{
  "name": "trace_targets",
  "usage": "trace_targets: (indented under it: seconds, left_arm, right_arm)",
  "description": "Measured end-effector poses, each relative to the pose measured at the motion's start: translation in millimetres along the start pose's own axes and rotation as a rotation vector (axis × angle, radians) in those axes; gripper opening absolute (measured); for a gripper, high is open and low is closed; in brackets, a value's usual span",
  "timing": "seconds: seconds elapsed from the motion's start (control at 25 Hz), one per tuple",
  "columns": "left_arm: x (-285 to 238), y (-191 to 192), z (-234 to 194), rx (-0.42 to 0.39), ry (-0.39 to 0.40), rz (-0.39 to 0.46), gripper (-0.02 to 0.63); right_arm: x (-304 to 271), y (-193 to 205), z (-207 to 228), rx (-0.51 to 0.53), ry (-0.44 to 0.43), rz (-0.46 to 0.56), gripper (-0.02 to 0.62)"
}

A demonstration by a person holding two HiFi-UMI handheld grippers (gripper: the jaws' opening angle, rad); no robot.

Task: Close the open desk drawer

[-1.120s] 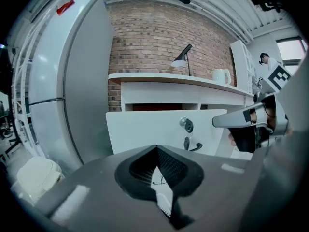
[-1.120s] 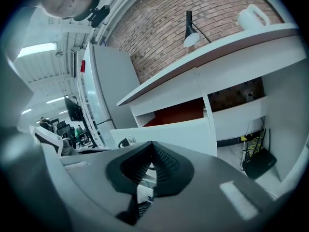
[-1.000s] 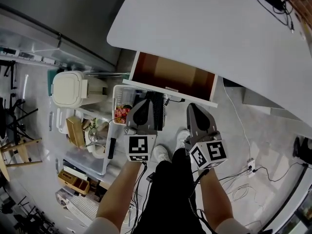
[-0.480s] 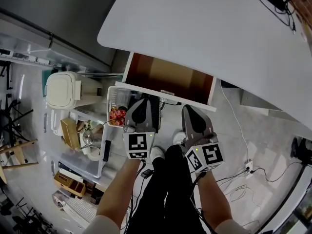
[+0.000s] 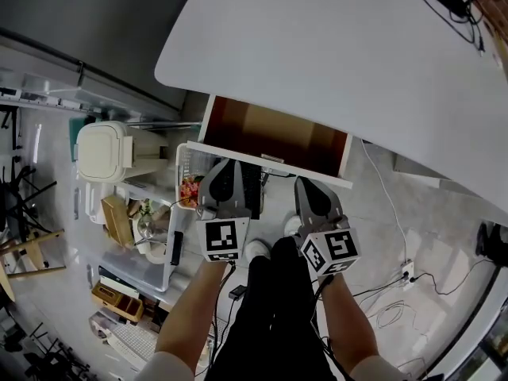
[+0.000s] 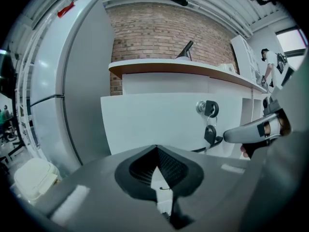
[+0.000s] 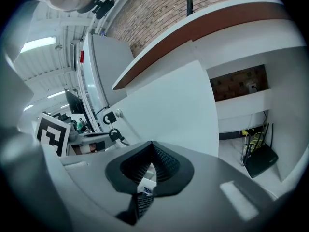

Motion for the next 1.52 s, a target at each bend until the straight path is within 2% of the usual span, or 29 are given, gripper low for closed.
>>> trace_targets:
  seconds: [0.24,0.44,0.88,1.16,1.52]
  left_arm:
    - [4.8,-11.4,2.7,-0.015,-0.002,0.036,0.0]
    - [8.7,-28.5,5.3,-0.04,-0.011,0.104,0.0]
    - [6.8,-28.8,2.6,-0.027,-0.009,0.108,0.0]
    - [4.1,-31.9,1.5,-0.055,0.004,0.116,0.002]
    - [-5.2,-36.0,-1.7,-0.052,0.01,0.112,0.002]
  right_arm:
    - [-6.3,14.0,6.3,-0.006,0.008,-0.034,0.023]
    - [-14.1,21.0,10.0,-0.001,0.008,-0.055,0.023]
    - [-21.8,26.3,10.8,0.01,-0.007,-0.084,0.023]
    - [-23.7,25.9,10.7,0.014,0.0,-0.086,0.023]
    - [-30.0,20.9,12.2,-0.003,0.024,-0.081,0.023]
Point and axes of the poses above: the fingertips, and each gripper's own axes: x backward along the fingers, z to its right, y out of its underside, the point moved 5 cm from there along x, backward along the fingers, and after that the axes turned 5 degrees about -x, right-handed, at the moved point
